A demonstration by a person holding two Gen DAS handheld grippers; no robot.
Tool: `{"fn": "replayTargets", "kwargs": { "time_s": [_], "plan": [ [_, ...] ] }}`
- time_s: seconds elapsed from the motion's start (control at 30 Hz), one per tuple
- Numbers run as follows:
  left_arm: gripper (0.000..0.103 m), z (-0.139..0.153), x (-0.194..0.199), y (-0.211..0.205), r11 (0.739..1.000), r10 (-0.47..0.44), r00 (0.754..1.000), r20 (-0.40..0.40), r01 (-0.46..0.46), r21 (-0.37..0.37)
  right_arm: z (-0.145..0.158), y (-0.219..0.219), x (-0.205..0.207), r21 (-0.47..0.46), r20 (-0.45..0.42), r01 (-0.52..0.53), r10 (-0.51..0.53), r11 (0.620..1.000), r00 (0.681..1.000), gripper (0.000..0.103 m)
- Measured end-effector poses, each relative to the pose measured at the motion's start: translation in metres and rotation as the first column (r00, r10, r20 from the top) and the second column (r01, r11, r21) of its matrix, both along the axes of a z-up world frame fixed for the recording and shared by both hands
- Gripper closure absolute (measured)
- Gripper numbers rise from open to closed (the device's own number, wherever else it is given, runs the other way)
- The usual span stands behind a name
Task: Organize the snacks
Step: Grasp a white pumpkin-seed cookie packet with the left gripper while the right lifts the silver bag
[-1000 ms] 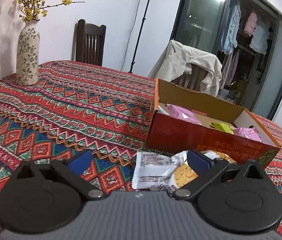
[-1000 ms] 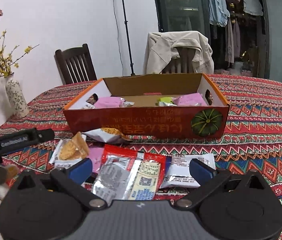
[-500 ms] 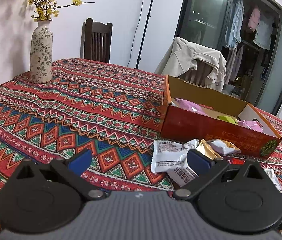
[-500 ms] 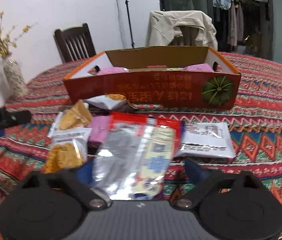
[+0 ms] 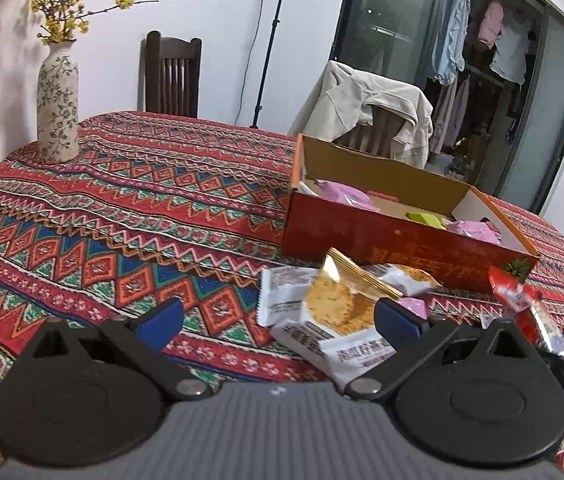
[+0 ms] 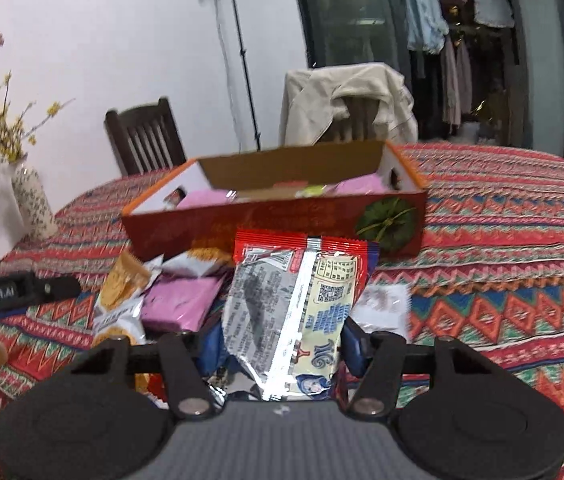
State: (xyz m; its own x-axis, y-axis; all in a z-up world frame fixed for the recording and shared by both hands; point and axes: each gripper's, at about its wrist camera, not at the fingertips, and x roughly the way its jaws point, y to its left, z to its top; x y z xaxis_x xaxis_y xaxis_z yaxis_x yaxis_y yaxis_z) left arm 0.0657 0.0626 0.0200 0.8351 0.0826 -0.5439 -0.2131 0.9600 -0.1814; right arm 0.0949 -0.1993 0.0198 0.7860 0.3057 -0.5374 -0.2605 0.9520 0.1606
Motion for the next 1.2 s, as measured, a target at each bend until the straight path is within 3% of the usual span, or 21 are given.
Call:
{"fn": "replayTargets", "kwargs": {
  "time_s": [0.37,0.53,0.7,0.9,1.03,1.2],
  "plan": [
    [0.0,-0.006,0.005,-0.041,0.998,-0.058,0.996,-0.066,0.058,-0.005,-0.002,-0.035,-0.002,0.041,0.035,0.045,-0.047,0.998,0.998,0.046],
    [0.0,-0.02,0.015,-0.049,0.999,-0.026,0.991,-0.134,0.021,-0.042,-0.006,-0.038,-0.005,0.038,0.047,0.037,-0.039,0.999,0.998,0.046],
    [0.001,-0.029,0.02,-0.056,0.999,-0.029,0.987,-0.161,0.024,-0.03,-0.011,-0.039,-0.004,0.045,0.037,0.021,-0.023,0.999,0.999,0.046],
    [0.013,-0.032,0.019,-0.058,1.0,-0.027,0.986,-0.164,0.025,-0.013,-0.014,-0.036,-0.005,0.038,0.037,0.006,-0.007,0.999,0.999,0.046],
    [0.032,-0.031,0.017,-0.06,0.999,-0.031,0.988,-0.155,0.033,0.012,-0.016,-0.034,-0.005,0.035,0.037,-0.001,0.0,0.999,0.999,0.046],
    [0.042,-0.031,0.01,-0.062,0.999,-0.04,0.989,-0.14,0.044,0.024,-0.017,-0.033,-0.009,0.032,0.039,-0.01,0.008,0.999,0.999,0.046]
  ]
}}
